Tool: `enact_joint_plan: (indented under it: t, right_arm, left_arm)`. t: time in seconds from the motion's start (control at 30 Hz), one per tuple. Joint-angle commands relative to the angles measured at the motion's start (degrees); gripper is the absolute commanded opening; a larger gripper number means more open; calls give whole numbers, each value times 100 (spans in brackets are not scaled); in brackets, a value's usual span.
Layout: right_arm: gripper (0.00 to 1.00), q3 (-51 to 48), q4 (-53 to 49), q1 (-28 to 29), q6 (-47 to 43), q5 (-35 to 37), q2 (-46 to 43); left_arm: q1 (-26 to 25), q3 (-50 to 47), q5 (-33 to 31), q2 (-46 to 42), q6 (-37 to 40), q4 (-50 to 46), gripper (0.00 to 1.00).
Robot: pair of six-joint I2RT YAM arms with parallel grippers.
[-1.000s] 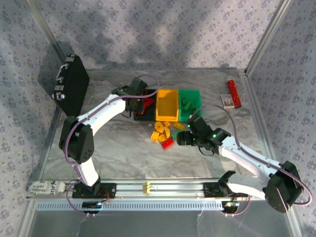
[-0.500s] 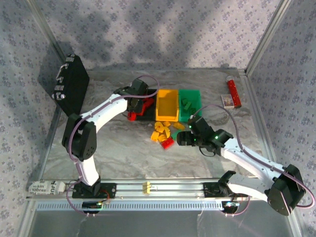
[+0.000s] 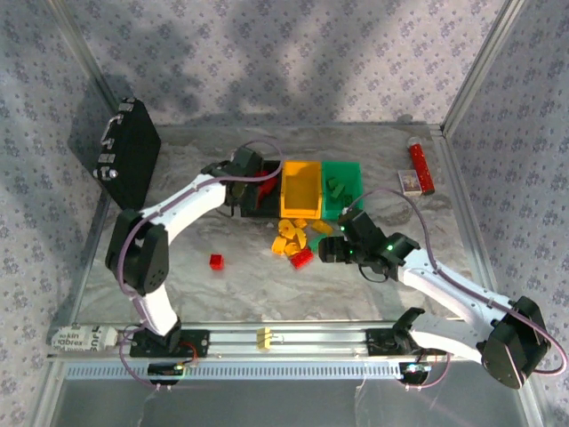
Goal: Sort the legos into containers by color
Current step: Pick up the lego from the bottom-right of the table.
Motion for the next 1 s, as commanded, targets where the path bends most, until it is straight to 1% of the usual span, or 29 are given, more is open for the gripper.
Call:
enact_joint_plan:
  t: [0.0,0.1,0.2,0.3,0.4,0.57,0.63,0.77,0.83,0.87,0.97]
  right_arm:
    - [84,-26,-153,-27,-21,44,-42]
    - [84,-45,-108,-44,-39,-19,20]
    - [84,-44,-24,-52,-48,-51,85]
    - [84,-13,87,-45,-39,-110,224]
    - [84,79,152,14,-13,-130,381]
    - [84,182,125,151,13,-42,475]
    - [84,188,79,172,14,5,456]
    - [84,119,-7,174,39,89,311]
    - [84,46,-16,163,66,119,217]
    - [84,6,-10,152,75,116,184]
    - [84,-32,-70,139,84,126,115]
  left_arm:
    - [-8,-716,430,-716,-322,-189,80]
    - [-85,-1561,463,-1384,-619,-235,81]
    - [-159,-2408,850,-2150,-964,-115,84]
    - [-369,-2913,914,-2693,-1305,-227,87]
    - [-535,-3209,938,-2925,-1570,-309,87]
    - [-558,-3573,957,-2808,-1624,-95,85]
    - [-554,-3562,958,-2680,-1581,-30,82]
    - [-542,-3470,974,-2396,-1484,28,70]
    - [-486,-3494,997,-2301,-1411,138,63]
    - [-441,-3488,1056,-2234,-1377,272,57]
    - [-401,-3358,1137,-2071,-1300,273,42]
